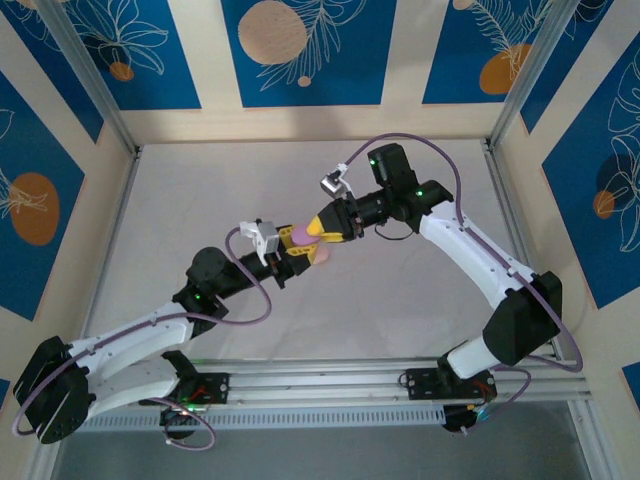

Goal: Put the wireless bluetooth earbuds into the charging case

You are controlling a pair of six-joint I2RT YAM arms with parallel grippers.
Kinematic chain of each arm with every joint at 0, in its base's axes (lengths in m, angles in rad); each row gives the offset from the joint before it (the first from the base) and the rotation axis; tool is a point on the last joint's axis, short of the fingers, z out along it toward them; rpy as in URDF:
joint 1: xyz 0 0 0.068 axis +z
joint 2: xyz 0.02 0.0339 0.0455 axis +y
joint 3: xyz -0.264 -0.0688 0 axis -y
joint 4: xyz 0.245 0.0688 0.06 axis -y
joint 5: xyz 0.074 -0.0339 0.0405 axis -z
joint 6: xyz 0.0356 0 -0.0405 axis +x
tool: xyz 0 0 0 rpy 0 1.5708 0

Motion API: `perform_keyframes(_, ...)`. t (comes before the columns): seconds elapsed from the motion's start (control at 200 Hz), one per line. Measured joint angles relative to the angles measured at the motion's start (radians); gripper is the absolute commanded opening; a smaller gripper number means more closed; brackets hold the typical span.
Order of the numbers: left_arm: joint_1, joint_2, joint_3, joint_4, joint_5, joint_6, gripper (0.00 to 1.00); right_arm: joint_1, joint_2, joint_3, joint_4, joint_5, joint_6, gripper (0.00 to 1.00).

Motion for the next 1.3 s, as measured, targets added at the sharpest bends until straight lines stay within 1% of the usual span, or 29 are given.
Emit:
perform_keyframes(0.19,0.0,0.0,0.002,-0.001,-0.003,0.0,0.31,-0.004,0.0,-0.005,0.012,-0.006,0.012,0.17)
perform_keyframes(0.34,0.0,0.0,0.006,-0.023,-0.011,0.004,0.4,-0.01,0.0,-0.019,0.036,-0.006,0.031,0.14)
perform_keyframes(0.43,0.0,0.0,0.013,-0.044,-0.018,0.007,0.46,-0.014,0.0,-0.031,0.056,-0.006,0.047,0.13)
perform_keyframes(0.63,0.0,0.0,0.014,-0.082,-0.023,0.01,0.52,-0.03,-0.002,-0.059,0.089,0.005,0.076,0.12)
perform_keyframes(0.8,-0.001,0.0,0.015,-0.112,-0.031,0.011,0.61,-0.058,-0.011,-0.083,0.116,0.018,0.099,0.12)
perform_keyframes(0.89,-0.001,-0.003,0.015,-0.13,-0.042,0.011,0.65,-0.085,-0.018,-0.096,0.13,0.029,0.103,0.12)
perform_keyframes(1.065,-0.001,-0.055,0.015,-0.187,-0.092,0.019,0.67,-0.174,-0.04,-0.17,0.148,0.079,0.102,0.13)
perform_keyframes(1.206,-0.002,-0.126,0.015,-0.243,-0.155,0.031,0.68,-0.257,-0.024,-0.255,0.142,0.177,0.103,0.13)
perform_keyframes(1.301,-0.002,-0.167,0.015,-0.275,-0.198,0.034,0.7,-0.288,0.022,-0.299,0.135,0.254,0.103,0.13)
